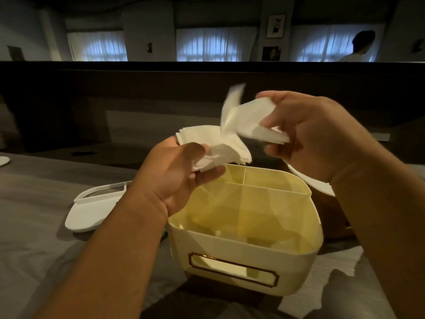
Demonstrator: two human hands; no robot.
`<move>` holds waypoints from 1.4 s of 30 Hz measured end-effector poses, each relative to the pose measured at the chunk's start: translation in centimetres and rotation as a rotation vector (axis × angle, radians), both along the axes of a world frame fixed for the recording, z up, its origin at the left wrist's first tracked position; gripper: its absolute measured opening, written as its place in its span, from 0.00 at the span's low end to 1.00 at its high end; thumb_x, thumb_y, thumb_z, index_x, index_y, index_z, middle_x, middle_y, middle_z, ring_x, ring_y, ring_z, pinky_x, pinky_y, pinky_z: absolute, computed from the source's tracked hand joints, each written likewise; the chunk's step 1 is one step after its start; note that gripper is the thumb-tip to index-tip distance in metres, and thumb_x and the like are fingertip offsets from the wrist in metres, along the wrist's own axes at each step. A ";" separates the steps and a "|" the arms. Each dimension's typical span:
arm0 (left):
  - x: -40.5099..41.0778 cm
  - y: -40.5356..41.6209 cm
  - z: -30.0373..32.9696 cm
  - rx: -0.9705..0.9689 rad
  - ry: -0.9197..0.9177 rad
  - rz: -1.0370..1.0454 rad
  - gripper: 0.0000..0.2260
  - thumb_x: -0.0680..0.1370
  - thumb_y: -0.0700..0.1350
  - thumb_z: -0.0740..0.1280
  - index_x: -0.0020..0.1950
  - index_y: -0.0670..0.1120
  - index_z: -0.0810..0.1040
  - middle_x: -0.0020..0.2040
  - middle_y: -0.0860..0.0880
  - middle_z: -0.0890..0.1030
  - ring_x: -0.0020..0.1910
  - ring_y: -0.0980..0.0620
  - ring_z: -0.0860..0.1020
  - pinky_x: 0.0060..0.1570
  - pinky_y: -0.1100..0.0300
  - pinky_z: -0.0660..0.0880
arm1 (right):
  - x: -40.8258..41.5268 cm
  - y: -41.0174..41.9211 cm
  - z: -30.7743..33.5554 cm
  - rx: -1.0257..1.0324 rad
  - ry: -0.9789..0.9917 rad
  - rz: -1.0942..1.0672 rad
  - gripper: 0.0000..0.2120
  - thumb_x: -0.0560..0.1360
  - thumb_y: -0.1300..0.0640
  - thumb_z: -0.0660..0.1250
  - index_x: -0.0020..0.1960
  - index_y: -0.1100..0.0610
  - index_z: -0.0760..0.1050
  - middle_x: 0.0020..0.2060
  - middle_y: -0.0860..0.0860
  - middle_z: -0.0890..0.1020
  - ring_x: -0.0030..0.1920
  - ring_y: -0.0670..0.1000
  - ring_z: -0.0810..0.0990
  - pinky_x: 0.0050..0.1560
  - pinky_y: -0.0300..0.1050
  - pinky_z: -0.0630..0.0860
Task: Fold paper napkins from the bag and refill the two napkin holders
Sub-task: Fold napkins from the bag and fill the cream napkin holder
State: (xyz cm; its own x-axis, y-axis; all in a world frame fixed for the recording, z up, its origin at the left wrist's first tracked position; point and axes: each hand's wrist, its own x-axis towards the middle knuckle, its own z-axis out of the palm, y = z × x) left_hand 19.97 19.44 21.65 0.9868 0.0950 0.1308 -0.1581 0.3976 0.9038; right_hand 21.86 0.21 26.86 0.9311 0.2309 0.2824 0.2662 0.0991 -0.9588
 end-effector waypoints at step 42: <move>-0.7 -0.3 0.1 0.202 -0.032 -0.111 0.13 0.81 0.51 0.63 0.60 0.47 0.80 0.58 0.42 0.82 0.53 0.40 0.83 0.40 0.49 0.82 | 0.6 1.7 -1.4 -0.366 -0.076 -0.218 0.12 0.74 0.60 0.75 0.53 0.48 0.79 0.44 0.46 0.81 0.38 0.49 0.82 0.29 0.35 0.79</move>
State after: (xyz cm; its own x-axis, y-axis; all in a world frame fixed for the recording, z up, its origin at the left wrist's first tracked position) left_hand 19.25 19.17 21.75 0.9849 -0.0452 0.1671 -0.1529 0.2252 0.9622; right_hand 22.51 1.92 25.50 0.9488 0.1286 0.2884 0.3147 -0.3104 -0.8970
